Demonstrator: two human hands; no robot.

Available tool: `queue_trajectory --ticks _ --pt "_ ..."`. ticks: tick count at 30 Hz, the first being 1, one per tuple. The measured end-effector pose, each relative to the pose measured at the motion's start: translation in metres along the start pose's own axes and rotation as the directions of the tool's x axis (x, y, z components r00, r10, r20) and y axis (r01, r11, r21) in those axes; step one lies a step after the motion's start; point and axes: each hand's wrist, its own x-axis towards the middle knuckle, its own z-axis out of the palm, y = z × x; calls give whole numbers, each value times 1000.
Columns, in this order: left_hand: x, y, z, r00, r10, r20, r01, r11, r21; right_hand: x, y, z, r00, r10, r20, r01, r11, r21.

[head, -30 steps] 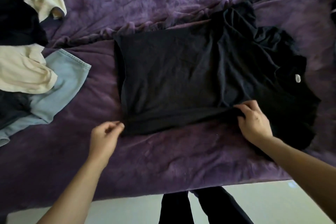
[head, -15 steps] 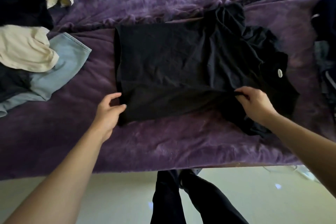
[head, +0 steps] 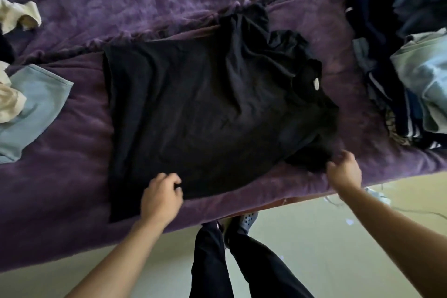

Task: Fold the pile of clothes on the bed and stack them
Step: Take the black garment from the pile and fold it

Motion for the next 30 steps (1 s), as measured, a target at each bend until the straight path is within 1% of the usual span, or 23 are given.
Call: queue_trajectory --ticks 2,4,5,6,7,8,10,11,12,13,14,15,16,17,18,20,21,22,24,25,26,28,30 --pt "1 33 19 992 119 47 -120 993 7 20 -3 0 982 117 147 -126 991 55" --pt "4 58 38 976 182 116 -188 981 44 30 -14 3 953 123 278 -161 980 119" --pt "6 67 47 968 198 156 -211 975 74 33 -21 4 947 107 303 -157 977 145" --pt "8 73 53 959 204 196 -228 967 109 34 -28 5 947 80 310 -153 964 218" --pt "11 76 57 950 202 237 -241 960 145 36 -35 4 949 48 313 -163 922 351" --pt "12 78 59 942 193 275 -247 952 180 36 -43 -1 946 36 322 -198 851 487" --pt "14 76 58 933 155 325 -238 943 233 38 -55 -18 933 40 359 -293 664 688" --pt "16 75 57 932 137 336 -229 940 253 41 -57 -30 928 48 370 -331 562 758" --pt "17 73 54 931 123 342 -223 937 269 44 -58 -42 928 75 364 -352 491 797" --pt "18 72 52 930 113 349 -220 934 283 47 -55 -53 938 111 328 -340 481 808" --pt "20 72 50 927 106 359 -221 929 297 49 -47 -63 955 146 258 -293 582 758" --pt "21 72 49 923 100 371 -225 923 311 51 -34 -69 974 149 172 -223 773 594" --pt "21 73 47 919 96 382 -231 917 325 52 -16 -72 988 116 104 -146 923 357" --pt "21 74 47 916 93 390 -238 910 341 49 0 -74 993 82 86 -94 984 149" --pt "21 76 47 916 96 388 -246 900 359 47 15 -74 987 84 135 -92 994 50" --pt "20 83 53 925 149 349 -287 876 387 40 35 -75 940 118 319 -170 976 139" --pt "19 87 57 928 198 316 -319 861 396 37 38 -76 903 115 415 -203 964 174" --pt "17 92 62 925 251 286 -354 845 400 36 41 -78 859 104 501 -210 964 160" --pt "17 103 73 910 327 256 -408 817 407 36 47 -80 770 99 630 -173 983 58" --pt "19 107 77 907 336 254 -416 809 416 35 47 -84 731 91 677 -163 986 43" --pt "23 110 82 912 322 254 -404 809 427 36 48 -88 705 60 707 -168 982 84" --pt "33 113 87 936 258 240 -343 820 457 44 54 -100 701 -66 710 -226 924 310" --pt "43 114 88 956 213 201 -286 824 489 53 59 -111 733 -157 662 -332 767 549"
